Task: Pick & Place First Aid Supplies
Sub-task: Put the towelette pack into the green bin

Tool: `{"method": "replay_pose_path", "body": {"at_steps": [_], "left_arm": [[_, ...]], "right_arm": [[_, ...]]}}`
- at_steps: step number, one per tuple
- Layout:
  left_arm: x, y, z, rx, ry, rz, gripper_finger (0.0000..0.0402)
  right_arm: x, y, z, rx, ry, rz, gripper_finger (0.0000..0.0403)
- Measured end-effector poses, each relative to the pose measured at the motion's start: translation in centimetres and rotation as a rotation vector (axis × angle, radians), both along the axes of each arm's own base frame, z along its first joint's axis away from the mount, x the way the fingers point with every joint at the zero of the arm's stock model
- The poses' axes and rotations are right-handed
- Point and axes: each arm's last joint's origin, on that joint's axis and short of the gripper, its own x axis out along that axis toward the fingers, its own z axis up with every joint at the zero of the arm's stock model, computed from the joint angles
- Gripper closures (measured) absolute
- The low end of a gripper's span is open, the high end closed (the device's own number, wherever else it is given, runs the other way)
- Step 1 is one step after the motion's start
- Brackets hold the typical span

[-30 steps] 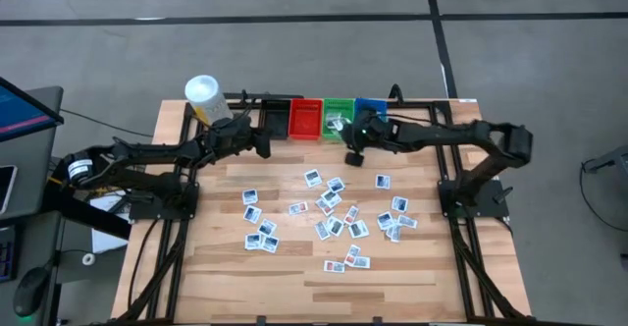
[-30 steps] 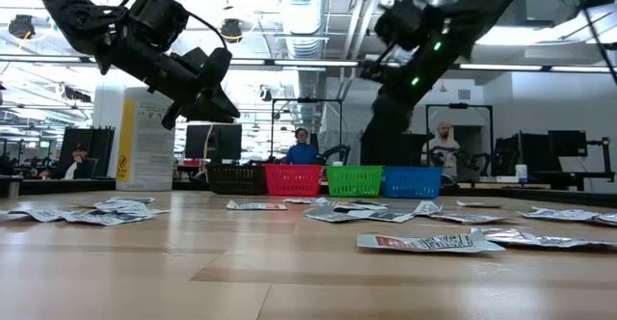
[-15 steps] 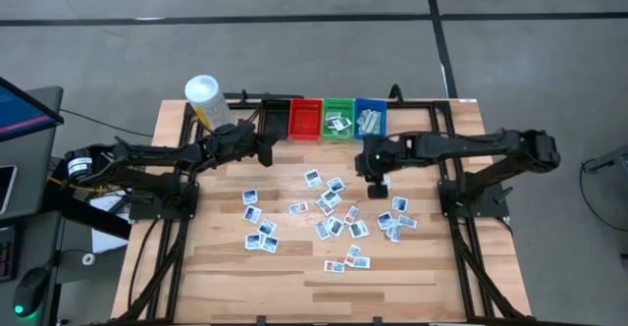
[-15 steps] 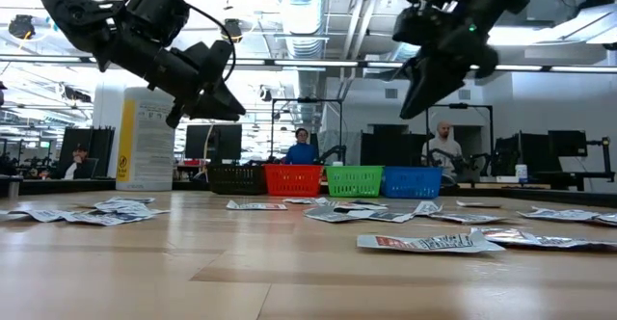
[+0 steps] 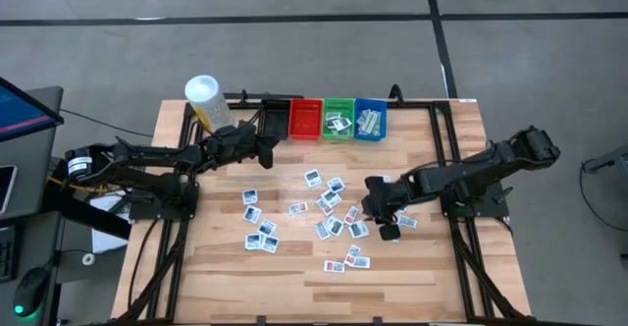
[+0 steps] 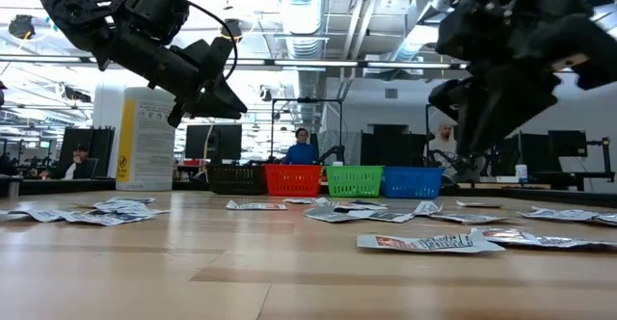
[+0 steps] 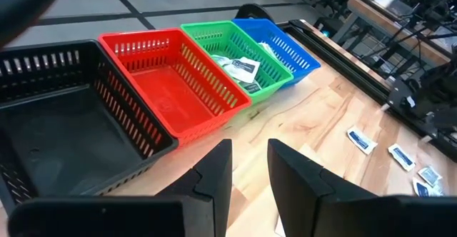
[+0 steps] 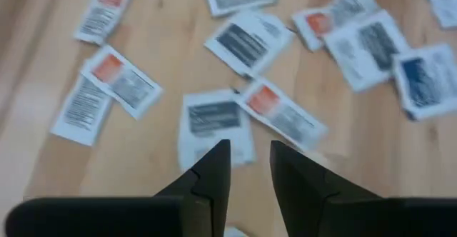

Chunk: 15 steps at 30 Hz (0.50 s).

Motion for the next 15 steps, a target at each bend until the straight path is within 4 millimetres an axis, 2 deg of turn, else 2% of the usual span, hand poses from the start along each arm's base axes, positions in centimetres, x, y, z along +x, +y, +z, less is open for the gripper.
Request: {"method": "replay_pose_path", "body": {"at_steps": [4, 15], "left_arm": [[0.0, 0.0, 0.0, 0.0, 0.0, 0.0, 0.0311], [0.2, -0.6, 0.0, -0.003, -0.002, -0.024, 0.0311]], "right_arm": [[0.1, 0.7, -0.5, 0.018, -0.091, 0.0, 0.031], [-1.2, 0.4, -2.3, -0.018, -0.058, -0.016, 0.031]]}}
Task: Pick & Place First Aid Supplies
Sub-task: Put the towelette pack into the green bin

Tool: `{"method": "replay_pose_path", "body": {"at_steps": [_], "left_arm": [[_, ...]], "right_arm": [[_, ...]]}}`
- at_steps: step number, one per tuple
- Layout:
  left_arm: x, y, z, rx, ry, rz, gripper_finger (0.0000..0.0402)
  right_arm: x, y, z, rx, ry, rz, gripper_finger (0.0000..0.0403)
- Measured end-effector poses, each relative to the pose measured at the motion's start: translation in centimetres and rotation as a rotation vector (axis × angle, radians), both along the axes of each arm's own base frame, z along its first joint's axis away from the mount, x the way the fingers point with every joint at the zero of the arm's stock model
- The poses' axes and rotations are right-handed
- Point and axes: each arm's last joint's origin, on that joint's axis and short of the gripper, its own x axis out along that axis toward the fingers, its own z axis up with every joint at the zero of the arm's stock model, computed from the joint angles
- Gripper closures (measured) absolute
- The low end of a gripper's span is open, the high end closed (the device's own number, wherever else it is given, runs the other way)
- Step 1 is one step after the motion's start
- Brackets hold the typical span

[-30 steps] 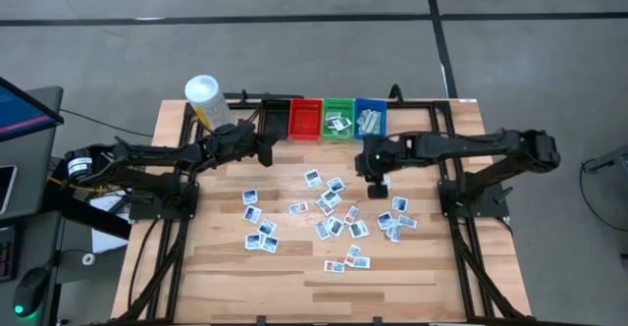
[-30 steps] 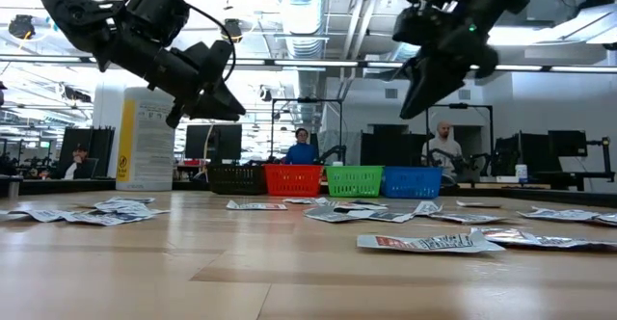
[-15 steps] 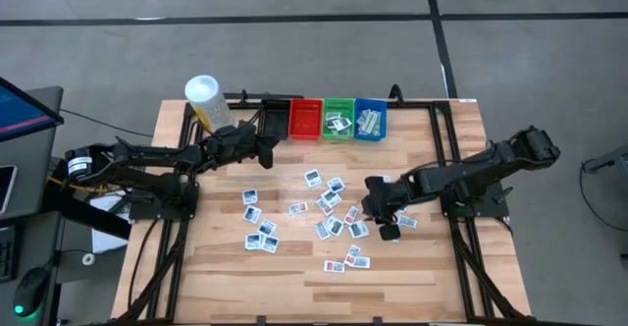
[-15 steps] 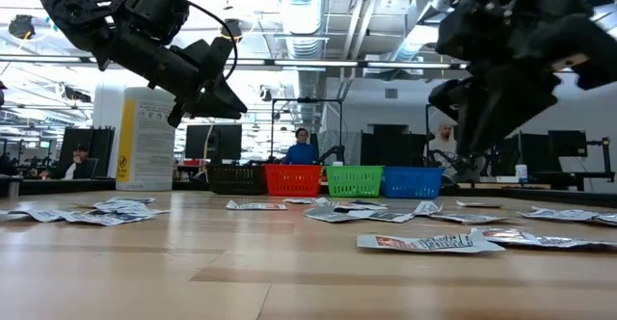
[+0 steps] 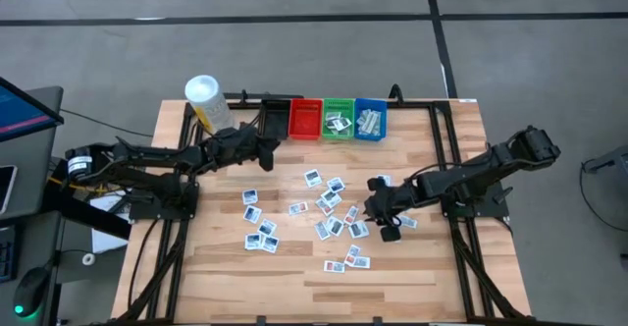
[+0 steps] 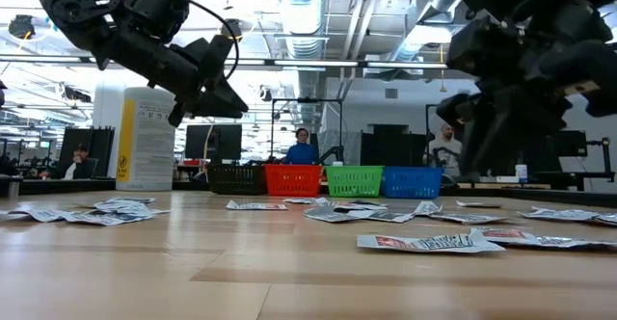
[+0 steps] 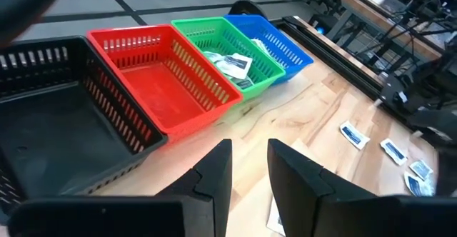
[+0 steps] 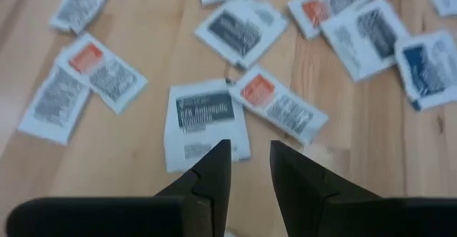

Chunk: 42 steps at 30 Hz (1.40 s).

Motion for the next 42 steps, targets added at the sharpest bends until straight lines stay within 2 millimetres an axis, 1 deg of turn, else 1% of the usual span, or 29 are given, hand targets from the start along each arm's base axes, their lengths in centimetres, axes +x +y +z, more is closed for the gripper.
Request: {"method": "replay_pose_path", "body": {"at_steps": [3, 11, 14, 18, 24, 30, 34, 37, 40, 42], "left_arm": [[0.1, -0.3, 0.0, 0.0, 0.0, -0.016, 0.0311], [0.2, -0.7, 0.0, 0.0, 0.0, -0.033, 0.0311], [0.2, -0.7, 0.0, 0.0, 0.0, -0.033, 0.0311], [0.2, -0.7, 0.0, 0.0, 0.0, -0.033, 0.0311], [0.2, -0.7, 0.0, -0.001, 0.001, -0.033, 0.0311], [0.2, -0.7, 0.0, -0.001, 0.001, -0.033, 0.0311], [0.2, -0.7, 0.0, -0.001, 0.001, -0.033, 0.0311], [0.2, -0.7, 0.0, -0.001, 0.001, -0.033, 0.0311], [0.2, -0.7, 0.0, -0.001, 0.001, -0.033, 0.0311], [0.2, -0.7, 0.0, -0.001, 0.001, -0.033, 0.0311]], "right_arm": [[-0.3, -0.1, -0.4, -0.003, 0.013, 0.0, 0.031], [0.1, 0.0, -0.1, 0.004, -0.031, 0.002, 0.031], [0.2, 0.0, -1.0, -0.007, 0.009, 0.001, 0.031], [0.9, 0.4, -2.9, 0.001, 0.053, -0.012, 0.031], [2.2, 1.2, -4.9, 0.018, 0.018, -0.005, 0.031], [2.3, 1.2, -5.1, 0.032, 0.024, -0.024, 0.0311], [2.2, 1.2, -5.1, 0.03, 0.035, -0.027, 0.0328], [2.1, 1.1, -5.2, 0.028, 0.045, -0.027, 0.0354], [2.1, 1.1, -5.2, 0.024, 0.049, -0.029, 0.039], [2.1, 1.1, -5.2, 0.024, 0.05, -0.03, 0.0397]]}}
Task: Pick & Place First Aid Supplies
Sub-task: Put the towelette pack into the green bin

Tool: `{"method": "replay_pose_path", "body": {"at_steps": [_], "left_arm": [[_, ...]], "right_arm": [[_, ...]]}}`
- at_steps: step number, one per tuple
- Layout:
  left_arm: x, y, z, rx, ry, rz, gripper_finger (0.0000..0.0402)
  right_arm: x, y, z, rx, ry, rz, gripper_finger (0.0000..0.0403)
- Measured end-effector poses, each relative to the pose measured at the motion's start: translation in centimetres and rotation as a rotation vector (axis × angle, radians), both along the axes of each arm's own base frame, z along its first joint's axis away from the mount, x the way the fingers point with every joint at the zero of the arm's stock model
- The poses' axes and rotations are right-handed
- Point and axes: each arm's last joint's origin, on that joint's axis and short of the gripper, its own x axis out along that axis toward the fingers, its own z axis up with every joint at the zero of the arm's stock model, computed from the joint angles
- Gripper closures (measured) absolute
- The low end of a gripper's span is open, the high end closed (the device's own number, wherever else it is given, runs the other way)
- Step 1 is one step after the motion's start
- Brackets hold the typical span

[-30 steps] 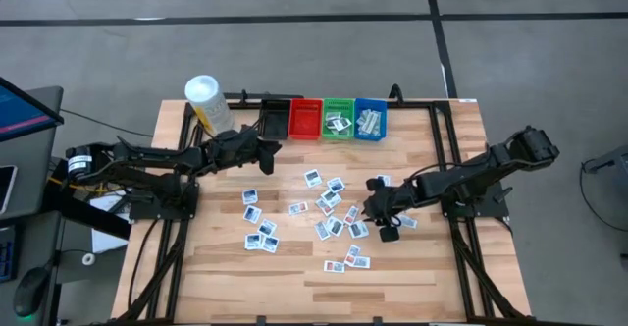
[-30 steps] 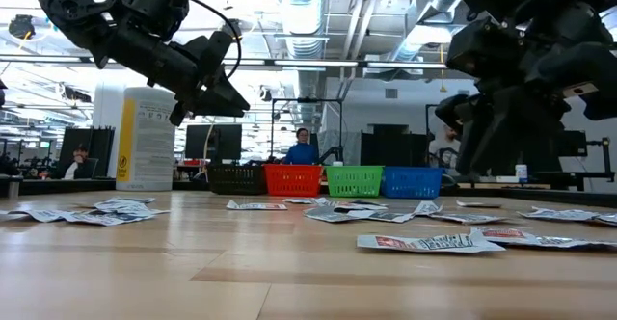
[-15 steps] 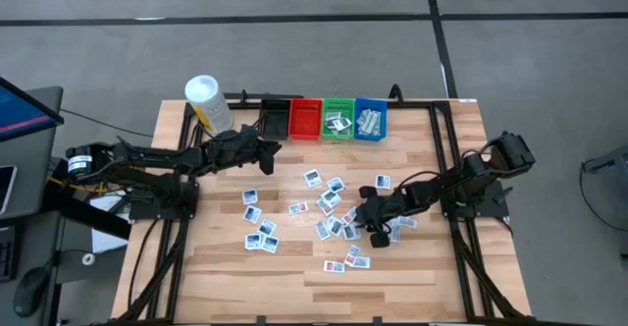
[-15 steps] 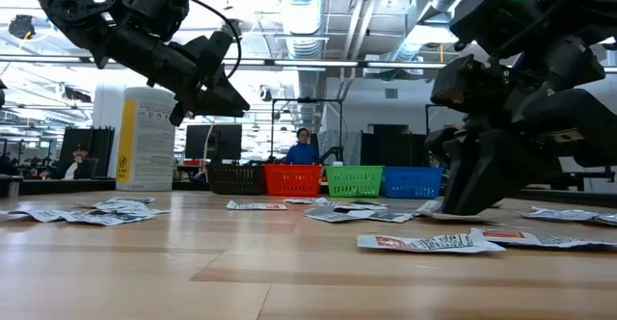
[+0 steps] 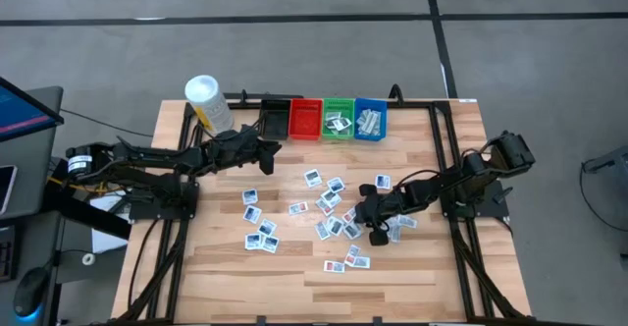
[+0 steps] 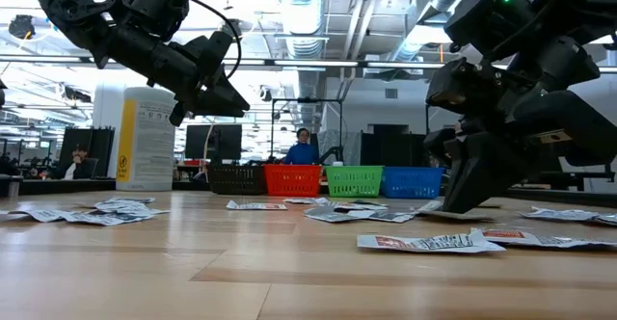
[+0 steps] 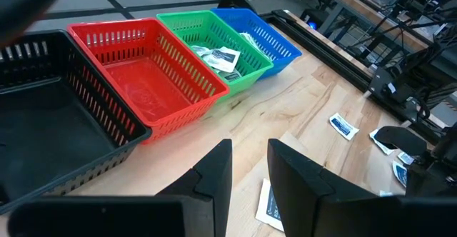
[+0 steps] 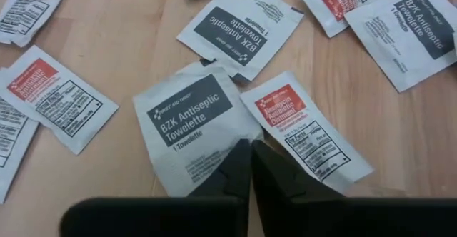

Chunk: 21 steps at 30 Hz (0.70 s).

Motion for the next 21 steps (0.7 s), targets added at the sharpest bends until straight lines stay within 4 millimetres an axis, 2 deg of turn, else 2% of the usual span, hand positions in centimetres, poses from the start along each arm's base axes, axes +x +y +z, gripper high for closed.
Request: {"method": "replay_pose_path", "body": {"at_steps": [9, 15, 21], "left_arm": [[0.0, 0.0, 0.0, 0.003, 0.002, -0.002, 0.0311], [0.0, 0.0, 0.0, 0.003, 0.002, -0.001, 0.0311], [0.0, 0.0, 0.0, 0.009, 0.005, -0.004, 0.0311]], "right_arm": [[-0.1, 0.1, 0.7, 0.021, -0.005, 0.024, 0.0399], [-1.6, -0.5, 2.3, 0.017, 0.054, 0.042, 0.0402], [-2.3, -1.4, 4.9, 0.023, -0.021, 0.011, 0.0402]]}}
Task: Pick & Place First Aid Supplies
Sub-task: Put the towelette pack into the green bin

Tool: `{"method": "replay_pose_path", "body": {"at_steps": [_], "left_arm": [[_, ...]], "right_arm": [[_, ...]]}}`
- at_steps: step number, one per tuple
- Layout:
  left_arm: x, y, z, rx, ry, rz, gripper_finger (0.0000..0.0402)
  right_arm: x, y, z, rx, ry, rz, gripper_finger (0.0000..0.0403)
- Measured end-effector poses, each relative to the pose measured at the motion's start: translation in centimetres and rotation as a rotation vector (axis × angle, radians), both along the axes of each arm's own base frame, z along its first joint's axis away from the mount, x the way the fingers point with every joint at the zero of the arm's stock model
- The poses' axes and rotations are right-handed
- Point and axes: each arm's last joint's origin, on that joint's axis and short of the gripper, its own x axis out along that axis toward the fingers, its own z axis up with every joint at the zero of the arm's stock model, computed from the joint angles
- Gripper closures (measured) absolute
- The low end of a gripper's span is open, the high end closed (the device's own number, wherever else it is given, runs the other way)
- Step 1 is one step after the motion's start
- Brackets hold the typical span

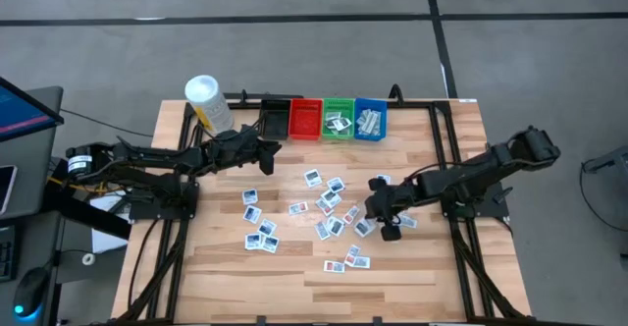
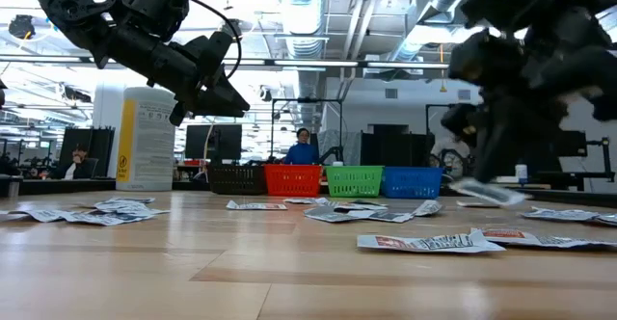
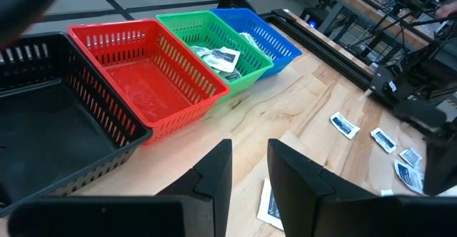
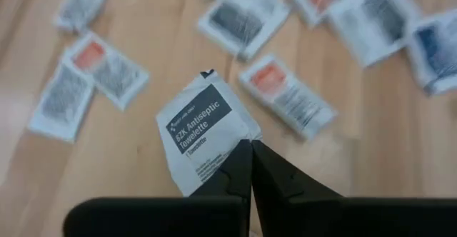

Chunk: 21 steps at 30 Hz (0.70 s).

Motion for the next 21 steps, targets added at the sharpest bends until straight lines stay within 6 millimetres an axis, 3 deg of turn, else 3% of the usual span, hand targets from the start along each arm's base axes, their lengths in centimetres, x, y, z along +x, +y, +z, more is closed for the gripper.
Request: {"method": "replay_pose_path", "body": {"at_steps": [8, 21], "left_arm": [[0.0, 0.0, 0.0, 0.0, 0.0, 0.0, 0.0311], [0.0, 0.0, 0.0, -0.003, -0.001, 0.001, 0.0311]], "right_arm": [[0.0, -1.8, 2.2, -0.036, -0.129, -0.034, 0.0402], [0.8, -5.4, 2.8, -0.146, -0.213, -0.14, 0.0403]]}}
